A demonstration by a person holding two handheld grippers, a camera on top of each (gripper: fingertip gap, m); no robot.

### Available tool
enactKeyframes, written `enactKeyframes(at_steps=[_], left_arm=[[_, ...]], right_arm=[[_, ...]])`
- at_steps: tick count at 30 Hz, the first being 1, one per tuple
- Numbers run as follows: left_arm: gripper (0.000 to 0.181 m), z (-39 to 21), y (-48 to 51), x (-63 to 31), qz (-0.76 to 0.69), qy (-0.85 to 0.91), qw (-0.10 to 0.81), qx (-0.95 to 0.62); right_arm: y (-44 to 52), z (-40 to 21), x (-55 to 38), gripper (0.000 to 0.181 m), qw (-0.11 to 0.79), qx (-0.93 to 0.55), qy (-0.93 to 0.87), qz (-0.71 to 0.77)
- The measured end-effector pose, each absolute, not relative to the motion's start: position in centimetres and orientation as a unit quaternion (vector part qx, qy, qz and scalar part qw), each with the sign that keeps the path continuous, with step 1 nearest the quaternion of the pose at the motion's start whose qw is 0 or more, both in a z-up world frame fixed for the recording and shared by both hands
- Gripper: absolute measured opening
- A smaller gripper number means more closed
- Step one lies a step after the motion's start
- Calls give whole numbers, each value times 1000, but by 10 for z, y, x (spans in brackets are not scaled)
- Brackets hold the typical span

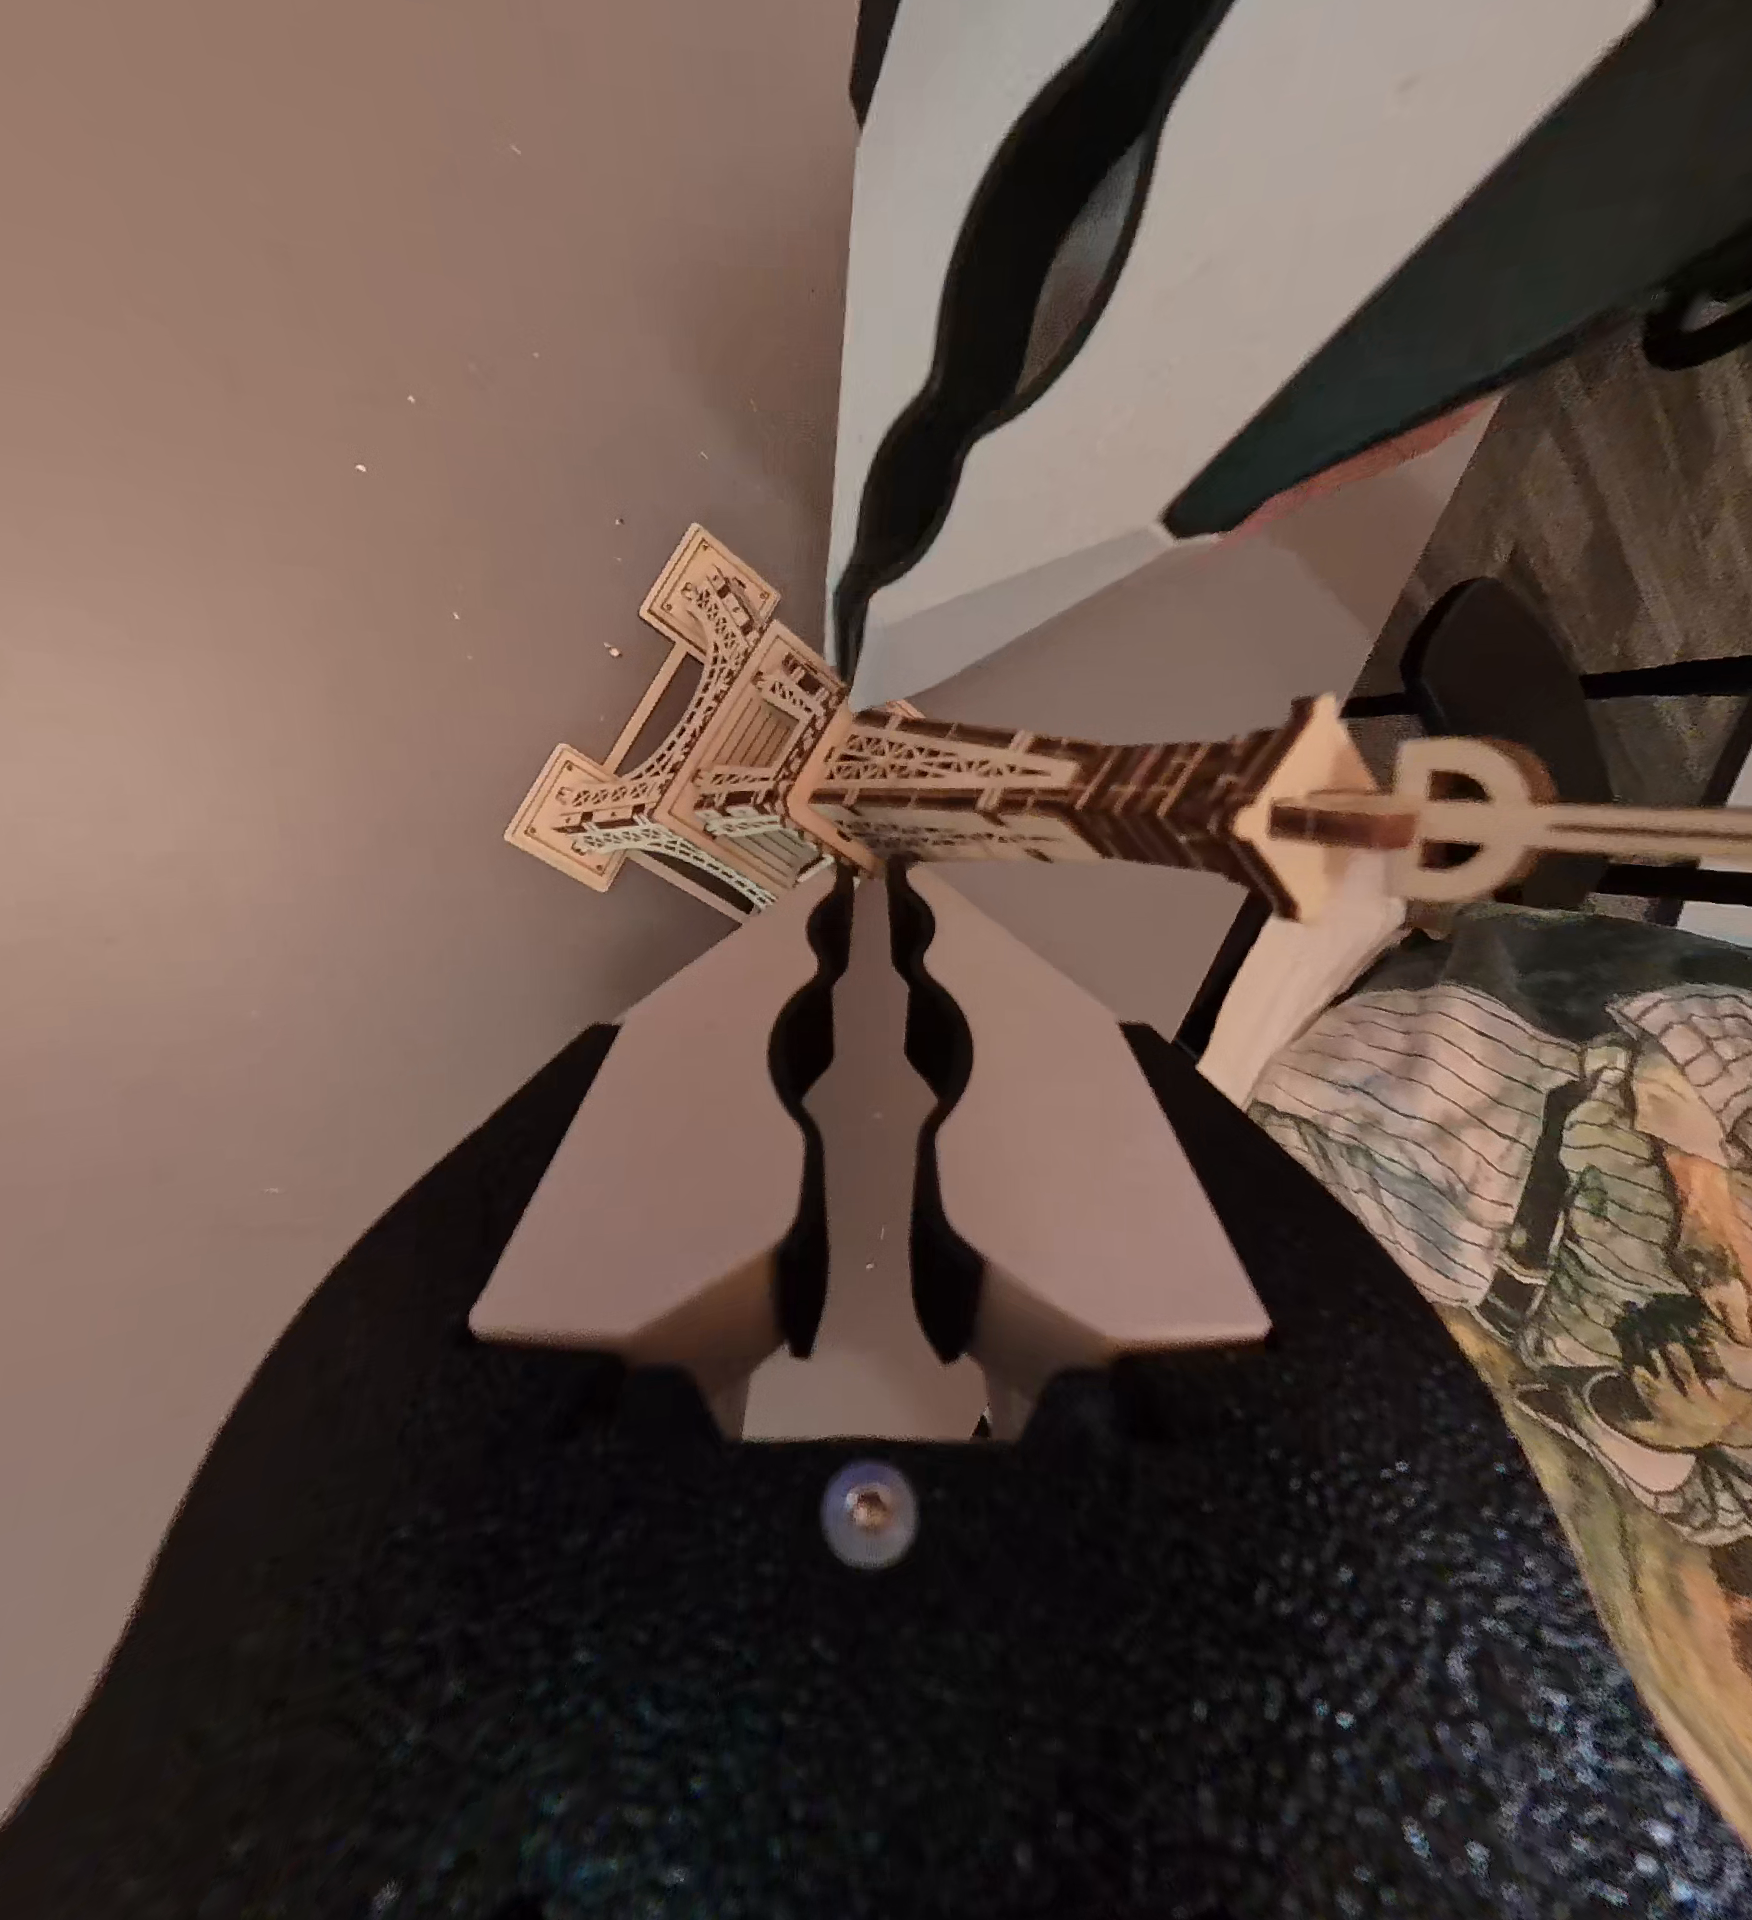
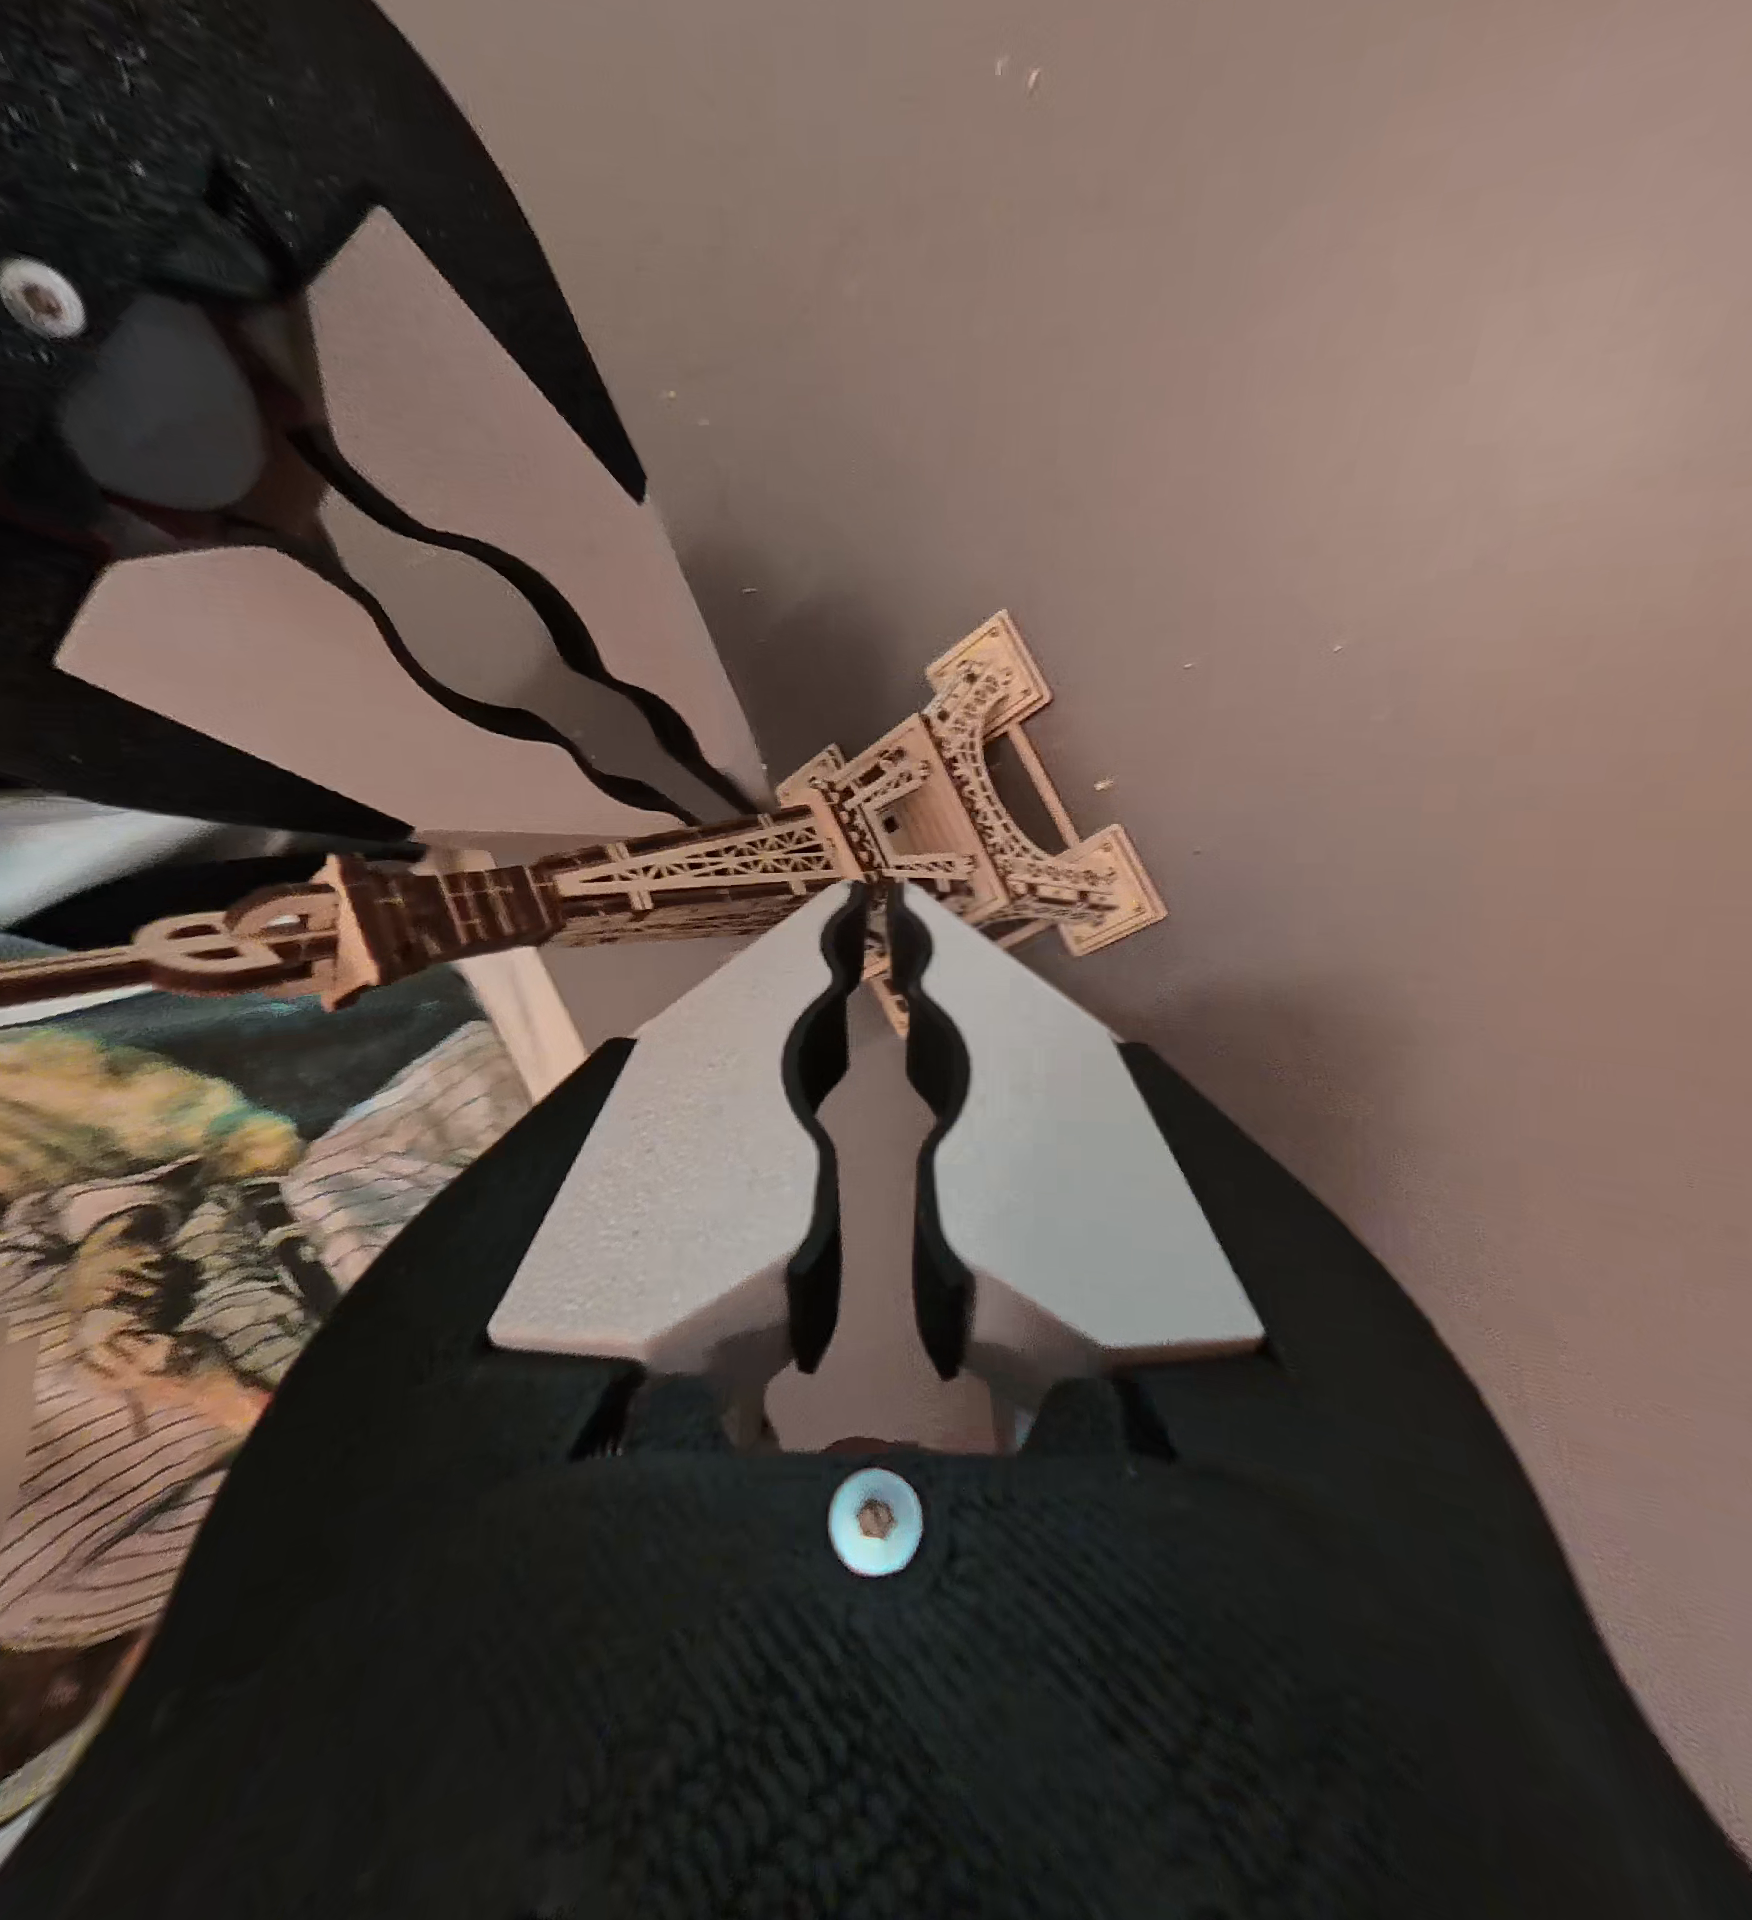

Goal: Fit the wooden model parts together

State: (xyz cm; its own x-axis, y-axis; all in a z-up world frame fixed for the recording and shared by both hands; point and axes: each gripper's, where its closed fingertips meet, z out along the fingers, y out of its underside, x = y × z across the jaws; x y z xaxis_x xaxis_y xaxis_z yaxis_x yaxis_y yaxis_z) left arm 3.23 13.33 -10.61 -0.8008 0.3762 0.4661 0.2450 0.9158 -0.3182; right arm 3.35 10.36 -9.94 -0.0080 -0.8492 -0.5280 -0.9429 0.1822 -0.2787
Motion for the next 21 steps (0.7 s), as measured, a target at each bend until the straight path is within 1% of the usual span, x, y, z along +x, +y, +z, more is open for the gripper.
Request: enactKeyframes(at_steps=[6,13,14,15,16,17,18,19,21], left_arm=[[4,-107,135,33,116,-951,225,-177],[4,-109,135,32,111,-953,224,-170],[1,-95,134,31,93,-960,194,-179],[0,-117,132,57,72,-976,83,-187],[0,-139,138,79,36,-972,-7,-232],[5,-138,139,67,60,-971,35,-227],[0,-127,152,56,51,-968,111,-218],[4,-109,153,57,85,-963,153,-204],[6,-83,149,74,160,-957,174,-171]], right_arm=[[105,-99,33,0,301,-610,729,81],[105,-99,34,0,310,-602,733,65],[105,-99,34,0,314,-601,732,62],[105,-99,34,0,318,-599,733,60],[105,-99,35,0,322,-598,732,59],[112,-99,38,0,338,-598,724,63],[119,-102,40,9,347,-607,712,68],[118,-104,41,19,345,-613,709,57],[98,-111,40,52,307,-622,720,8]])
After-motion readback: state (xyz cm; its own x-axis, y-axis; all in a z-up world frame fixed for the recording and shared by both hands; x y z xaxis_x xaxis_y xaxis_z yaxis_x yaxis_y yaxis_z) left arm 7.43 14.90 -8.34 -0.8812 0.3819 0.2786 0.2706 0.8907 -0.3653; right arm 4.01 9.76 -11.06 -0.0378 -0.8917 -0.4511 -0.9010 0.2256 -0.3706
